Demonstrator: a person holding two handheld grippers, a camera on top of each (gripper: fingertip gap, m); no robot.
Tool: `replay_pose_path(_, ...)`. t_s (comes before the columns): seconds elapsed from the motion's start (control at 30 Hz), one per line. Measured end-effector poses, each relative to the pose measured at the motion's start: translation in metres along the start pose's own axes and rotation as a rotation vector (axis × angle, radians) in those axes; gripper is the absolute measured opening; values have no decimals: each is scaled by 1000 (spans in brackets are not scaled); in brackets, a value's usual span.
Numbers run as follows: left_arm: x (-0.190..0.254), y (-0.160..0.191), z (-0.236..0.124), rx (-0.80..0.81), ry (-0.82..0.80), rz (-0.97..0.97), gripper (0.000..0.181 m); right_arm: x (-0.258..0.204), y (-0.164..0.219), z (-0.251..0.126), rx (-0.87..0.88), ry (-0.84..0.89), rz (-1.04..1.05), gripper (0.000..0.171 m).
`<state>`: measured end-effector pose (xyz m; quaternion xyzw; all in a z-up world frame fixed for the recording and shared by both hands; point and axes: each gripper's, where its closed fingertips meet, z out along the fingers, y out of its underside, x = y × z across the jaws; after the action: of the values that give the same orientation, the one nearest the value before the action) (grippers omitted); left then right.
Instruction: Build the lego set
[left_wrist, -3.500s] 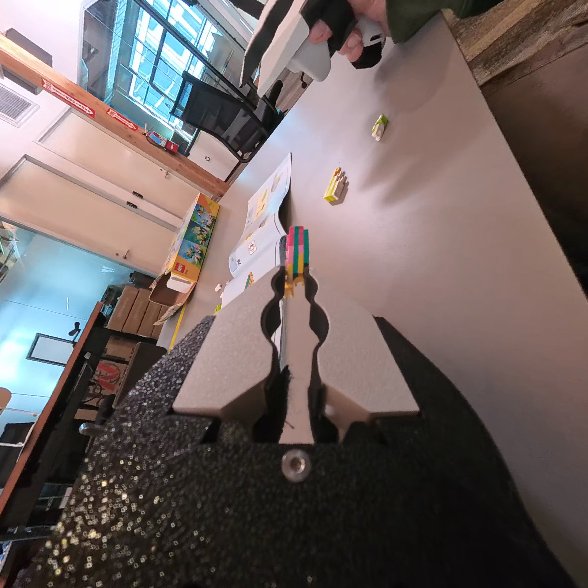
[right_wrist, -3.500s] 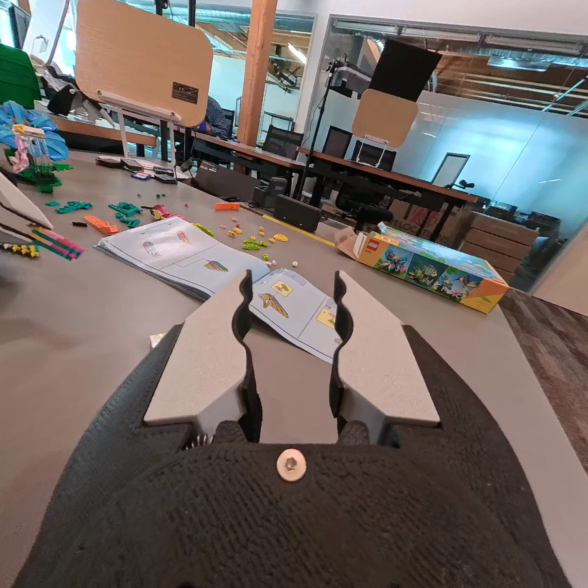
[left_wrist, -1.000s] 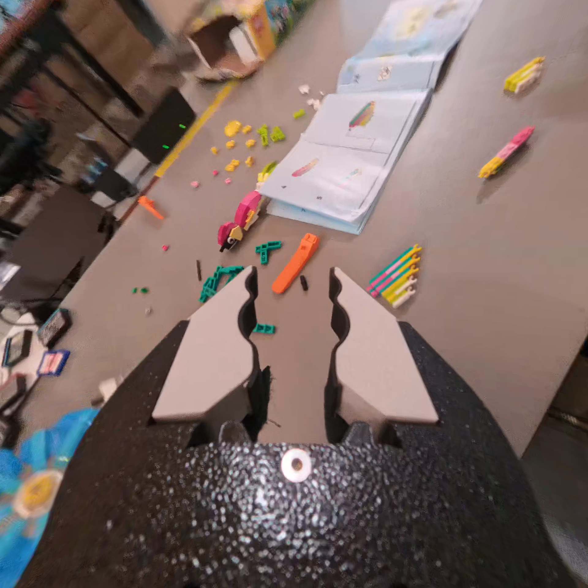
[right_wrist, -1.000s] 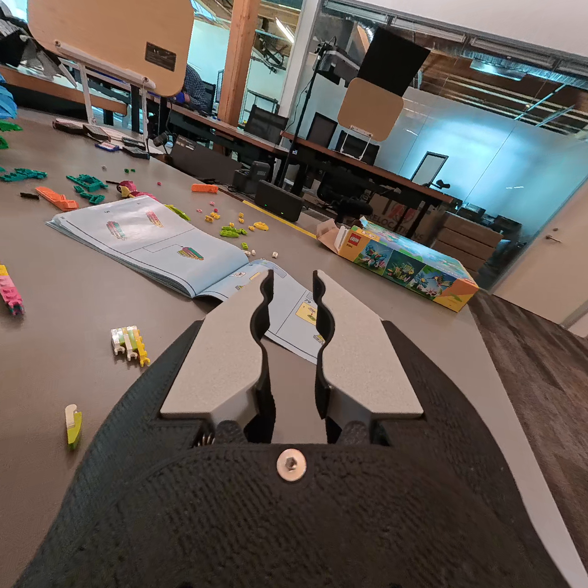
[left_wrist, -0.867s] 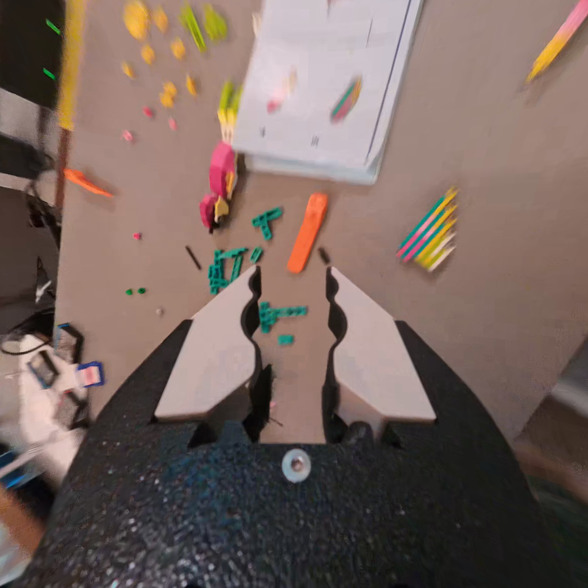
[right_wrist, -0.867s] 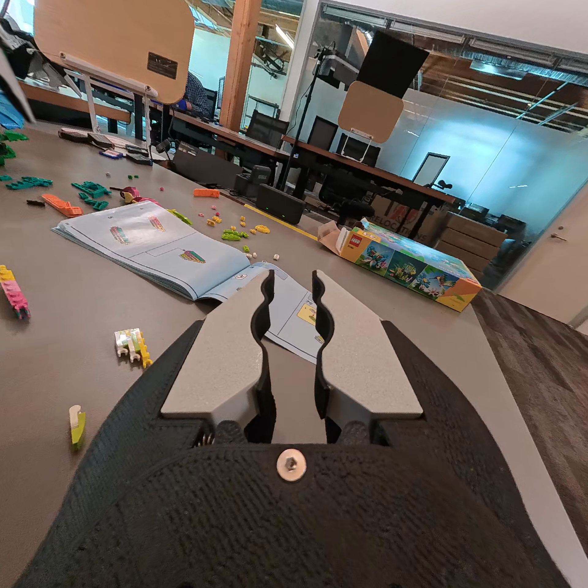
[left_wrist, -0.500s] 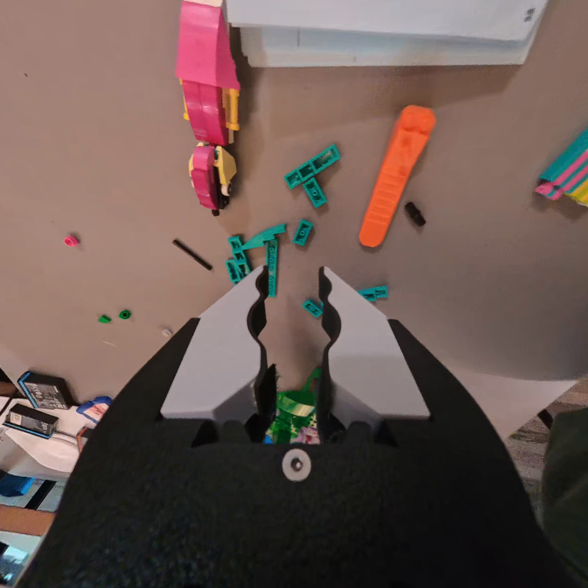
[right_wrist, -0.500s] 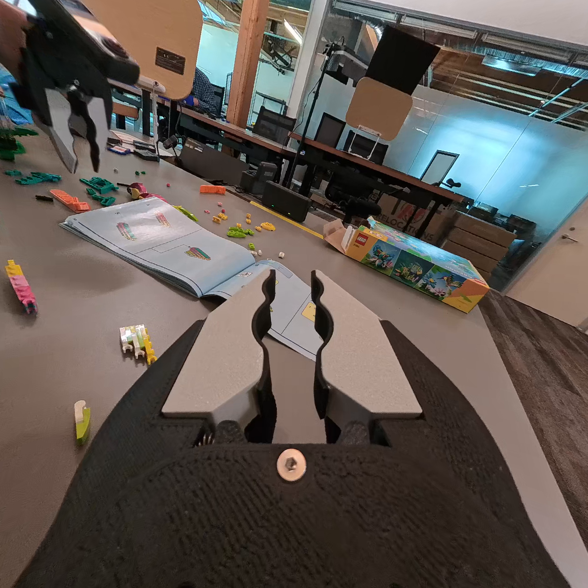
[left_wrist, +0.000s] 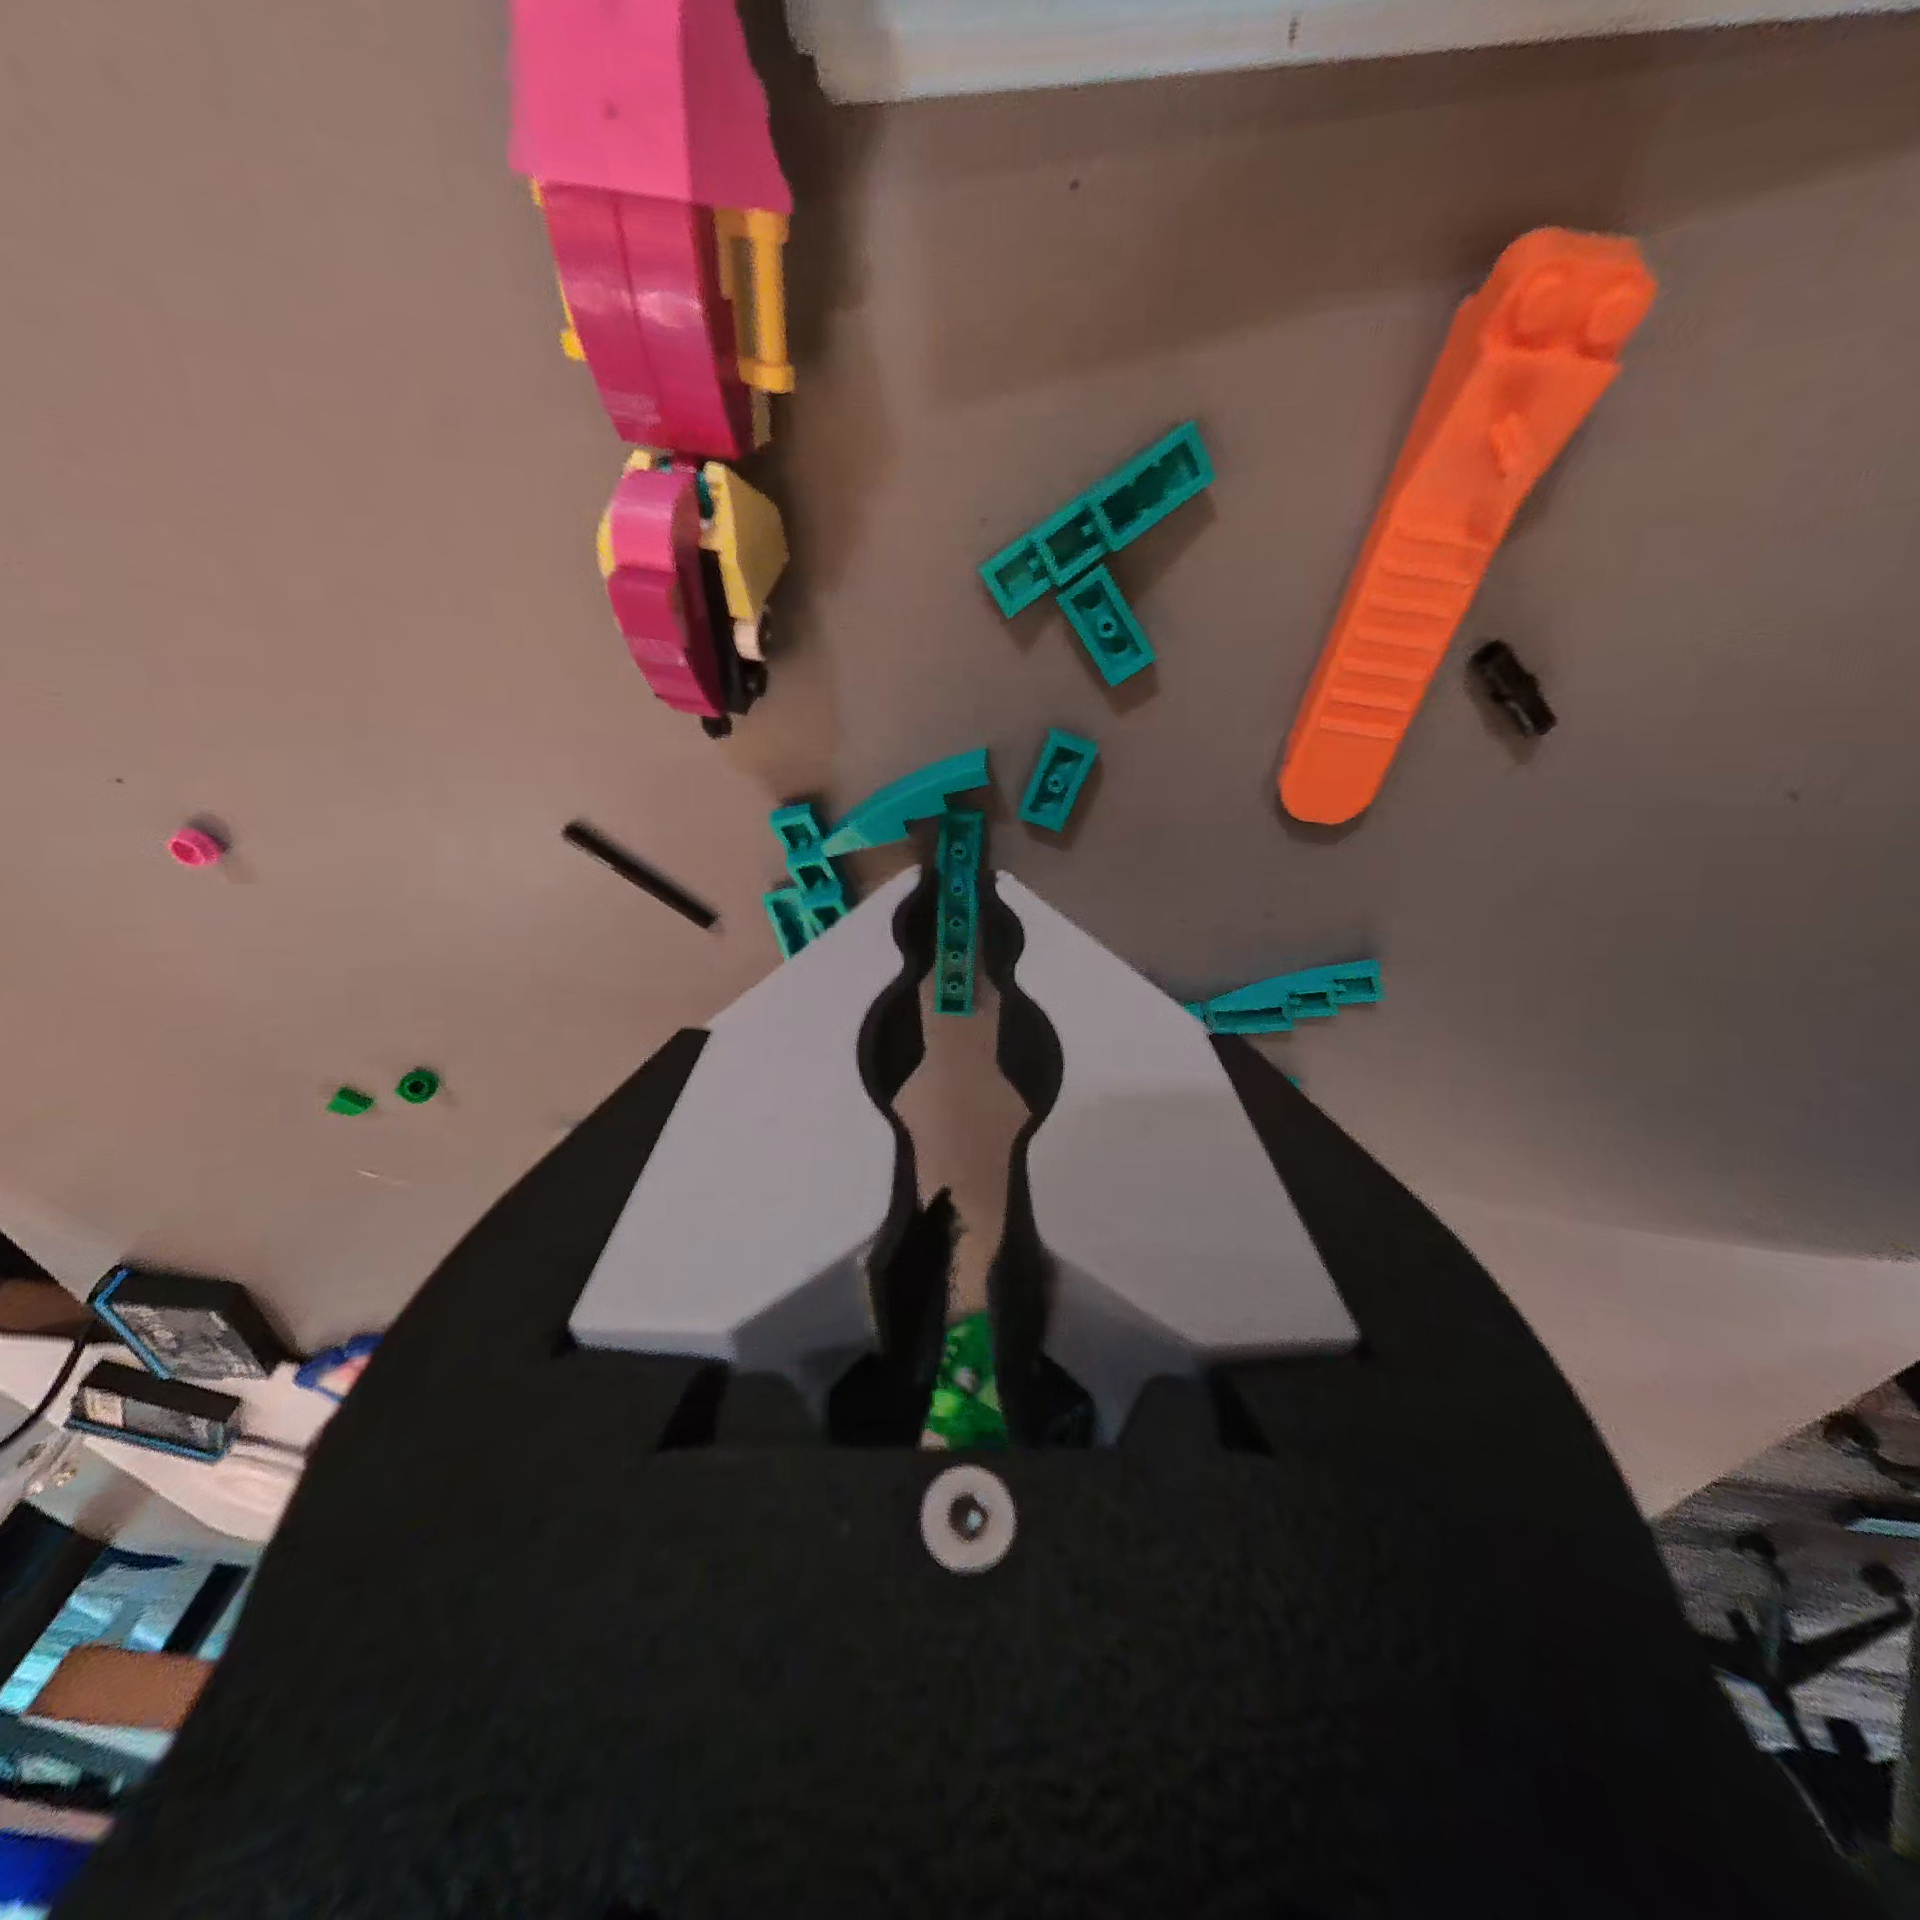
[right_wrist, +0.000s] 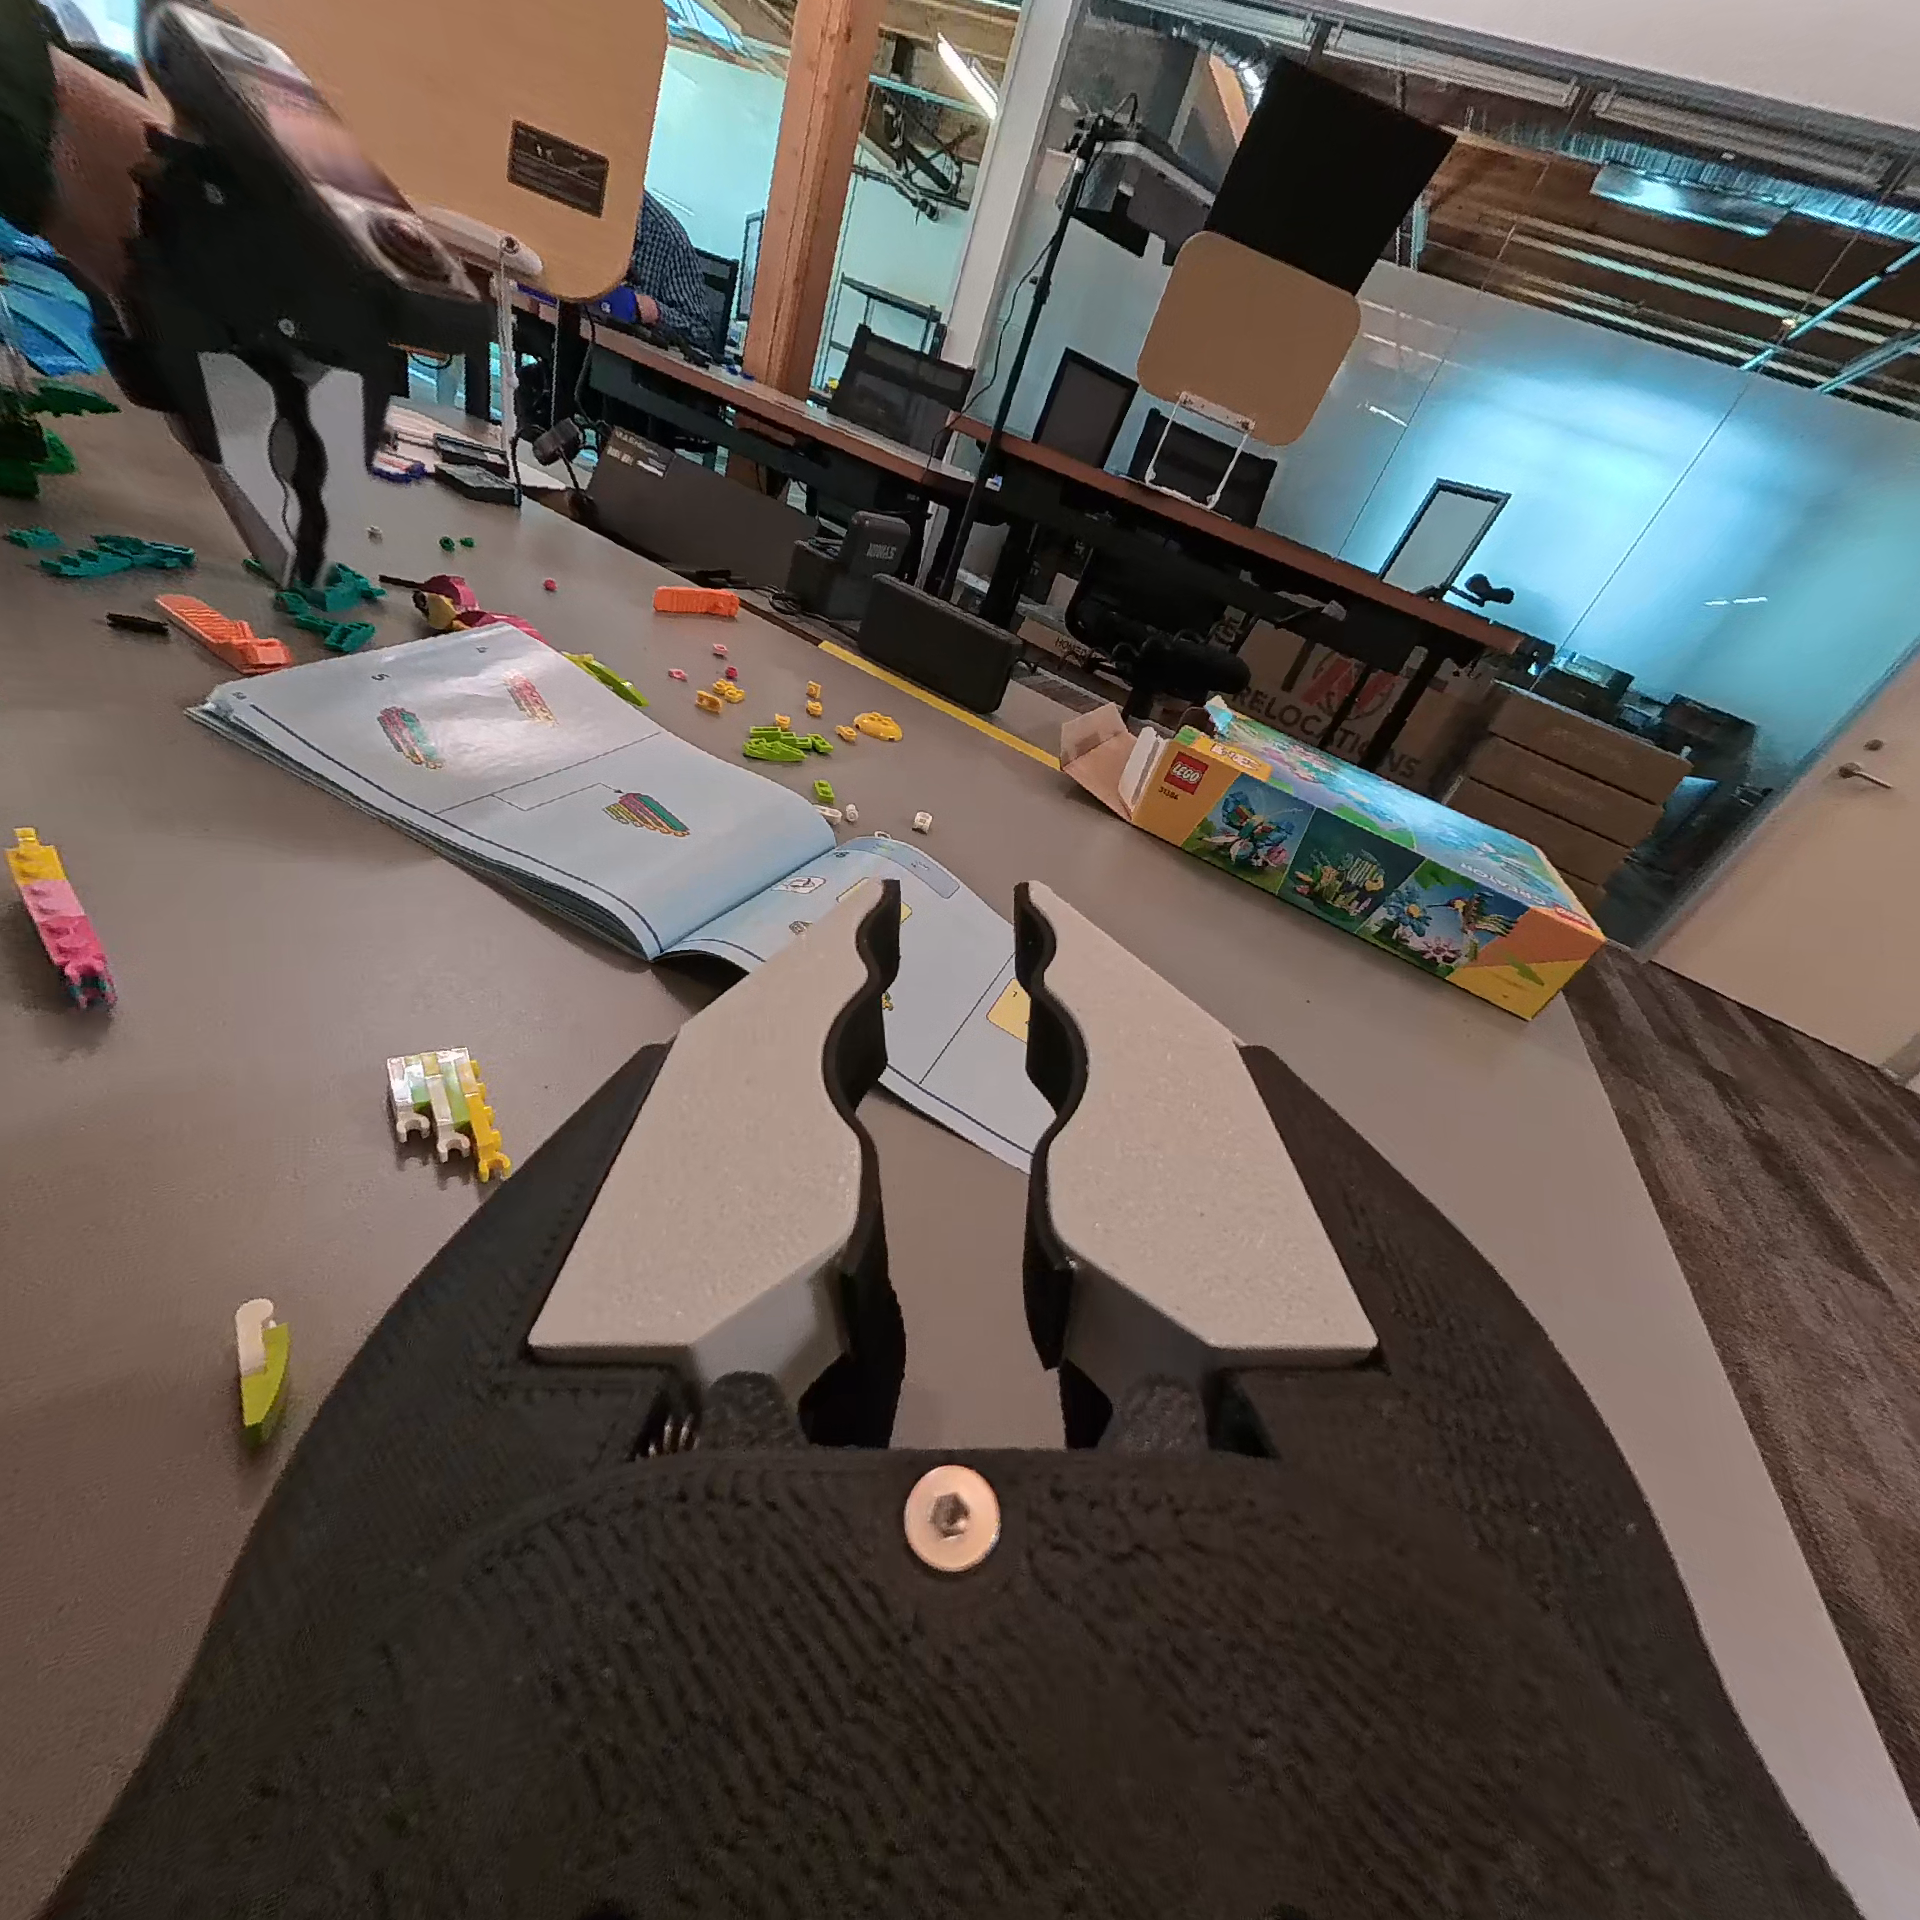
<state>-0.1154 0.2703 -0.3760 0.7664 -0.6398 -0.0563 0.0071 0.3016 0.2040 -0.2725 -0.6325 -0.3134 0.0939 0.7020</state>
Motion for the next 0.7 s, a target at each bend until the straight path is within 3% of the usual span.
replay_pose_path(0.03, 0, 3, -3, -14, -24, -21, 5, 0, 0, 0, 2, 3, -2, 21)
replay_pose_path(0.1, -2, -13, -24, 114, -144, -77, 5, 2, -5, -2, 25, 18, -15, 22)
replay_pose_path(0.2, 29, -93, -109, 717, -252, -102, 4, -5, -18, -3, 68, 9, -50, 22)
replay_pose_path(0.3, 115, -163, -211, 1393, -159, 49, 4, -58, -48, 5, 98, -276, 47, 24)
replay_pose_path(0.37, 165, -185, -247, 1683, -45, 138, 4, -95, -88, -1, 171, -479, 169, 27)
replay_pose_path(0.5, 219, -208, -263, 1977, 189, 224, 4, -129, -140, -22, 261, -661, 284, 32)
replay_pose_path(0.6, 230, -219, -253, 2040, 337, 212, 4, -140, -150, -30, 247, -740, 291, 27)
replay_pose_path(0.7, 229, -221, -249, 2086, 385, 171, 4, -151, -141, -30, 169, -788, 237, 24)
